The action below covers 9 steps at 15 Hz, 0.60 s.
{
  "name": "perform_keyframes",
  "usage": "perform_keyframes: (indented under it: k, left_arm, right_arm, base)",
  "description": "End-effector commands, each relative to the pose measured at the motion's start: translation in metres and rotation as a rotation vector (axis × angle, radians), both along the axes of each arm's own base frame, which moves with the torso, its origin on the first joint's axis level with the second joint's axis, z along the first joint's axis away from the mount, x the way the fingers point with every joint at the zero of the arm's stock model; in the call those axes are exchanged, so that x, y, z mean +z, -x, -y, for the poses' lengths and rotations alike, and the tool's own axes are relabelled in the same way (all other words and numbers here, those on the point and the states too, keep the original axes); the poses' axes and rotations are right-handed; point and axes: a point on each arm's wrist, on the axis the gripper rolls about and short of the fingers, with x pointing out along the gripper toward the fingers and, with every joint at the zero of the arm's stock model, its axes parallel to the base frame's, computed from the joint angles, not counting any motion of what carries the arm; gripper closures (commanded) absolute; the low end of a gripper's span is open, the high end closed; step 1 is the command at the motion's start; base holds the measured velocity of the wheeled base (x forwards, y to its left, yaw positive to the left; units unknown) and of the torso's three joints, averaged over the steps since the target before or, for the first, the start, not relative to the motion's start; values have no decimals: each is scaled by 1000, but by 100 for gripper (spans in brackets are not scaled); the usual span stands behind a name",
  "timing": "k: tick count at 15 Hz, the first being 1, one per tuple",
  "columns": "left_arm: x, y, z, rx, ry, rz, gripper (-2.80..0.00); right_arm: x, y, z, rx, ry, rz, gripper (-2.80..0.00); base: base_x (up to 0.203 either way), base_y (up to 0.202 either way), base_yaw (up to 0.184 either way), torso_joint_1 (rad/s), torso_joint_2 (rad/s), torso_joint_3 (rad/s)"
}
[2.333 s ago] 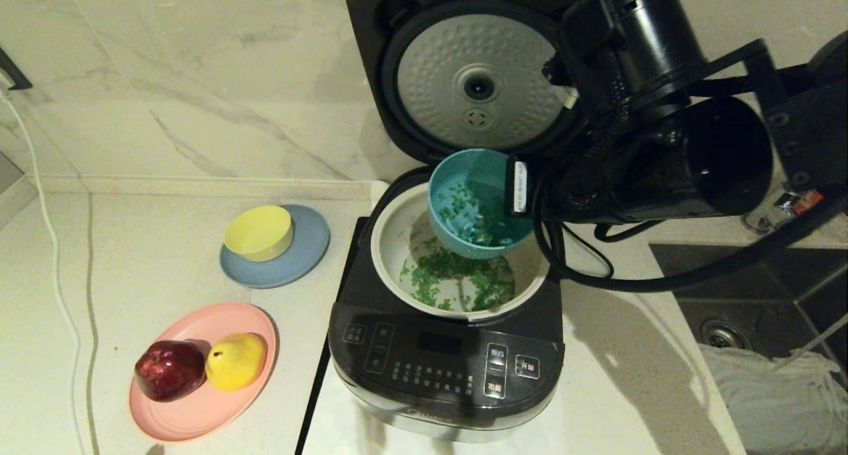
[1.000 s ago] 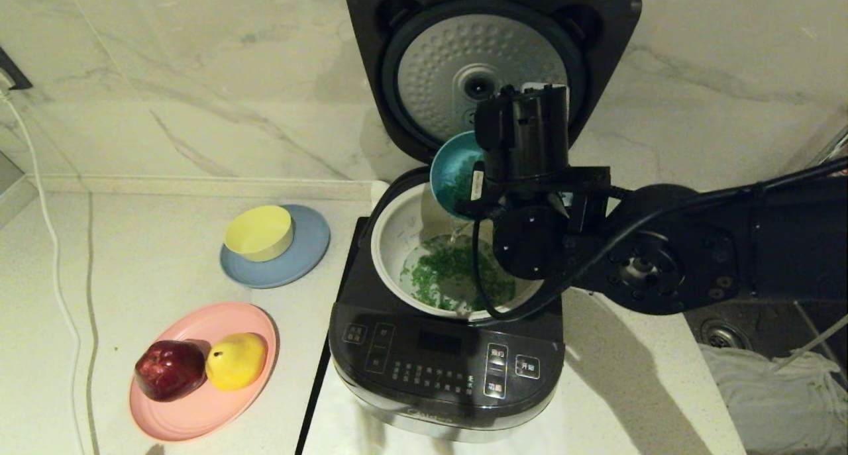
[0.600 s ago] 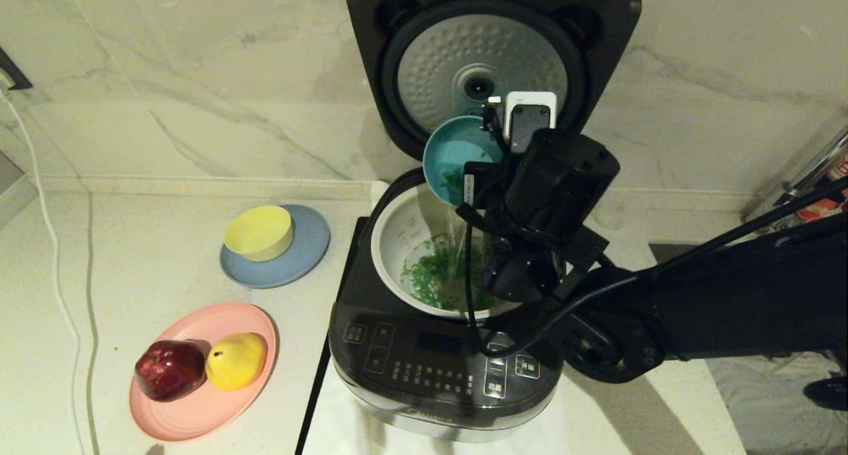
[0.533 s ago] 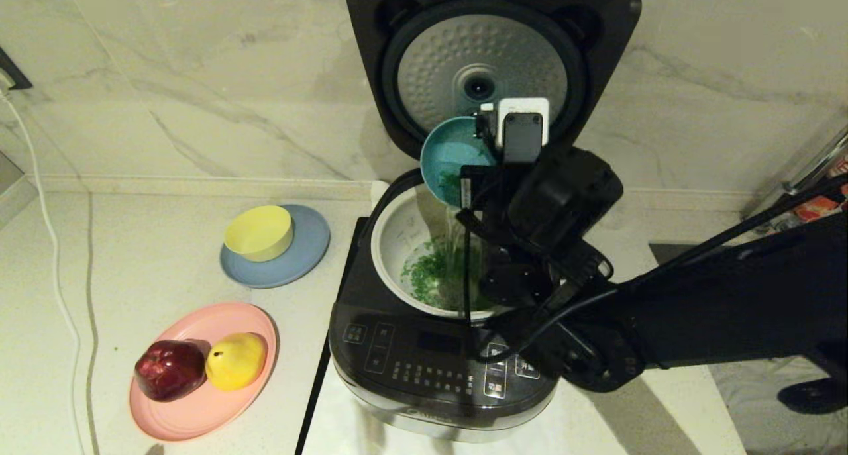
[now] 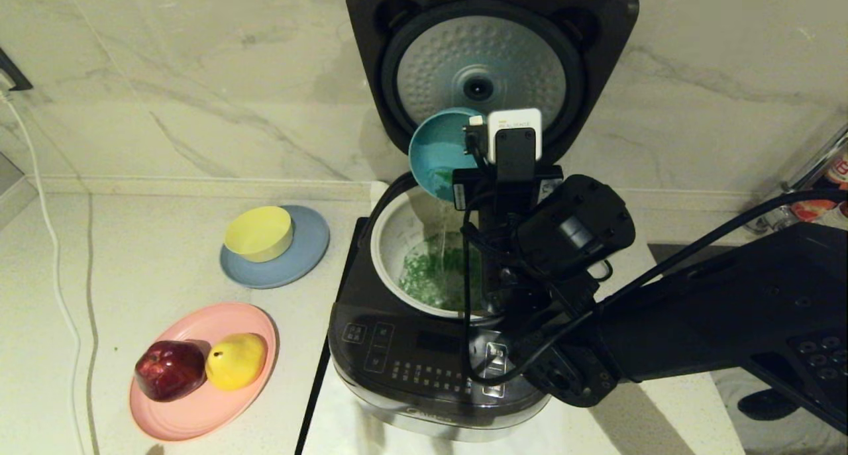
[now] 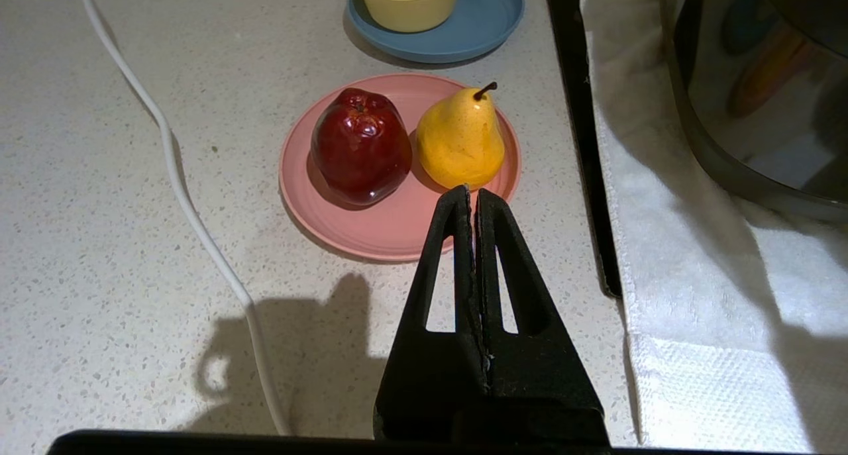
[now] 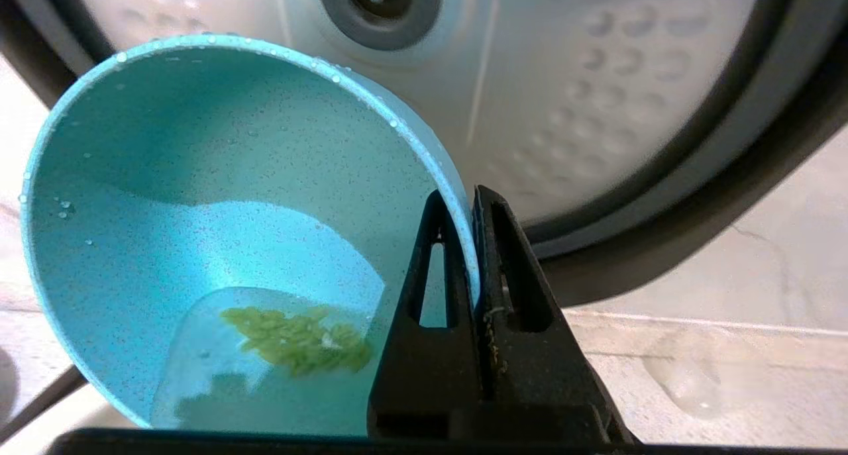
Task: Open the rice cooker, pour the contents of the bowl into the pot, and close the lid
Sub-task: Pour the water from the bowl into the rice cooker
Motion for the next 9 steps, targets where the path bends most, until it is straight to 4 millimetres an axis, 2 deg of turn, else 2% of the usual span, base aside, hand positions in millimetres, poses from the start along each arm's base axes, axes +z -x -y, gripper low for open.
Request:
perform_keyframes:
  k: [1, 7, 9]
  left_arm:
    - [-3, -1, 0, 0, -1, -8, 0]
    - [-3, -1, 0, 0, 0, -8, 0]
    - [-3, -1, 0, 0, -1, -8, 0]
  right_arm:
    - [0, -1, 1, -3, -9, 2, 0]
    - [13, 4, 7, 9, -38, 31, 0]
    - [13, 4, 6, 11, -37, 30, 0]
  base:
    - [0, 0, 0, 0, 0, 0]
    - [0, 0, 0, 0, 0, 0]
    - [0, 0, 0, 0, 0, 0]
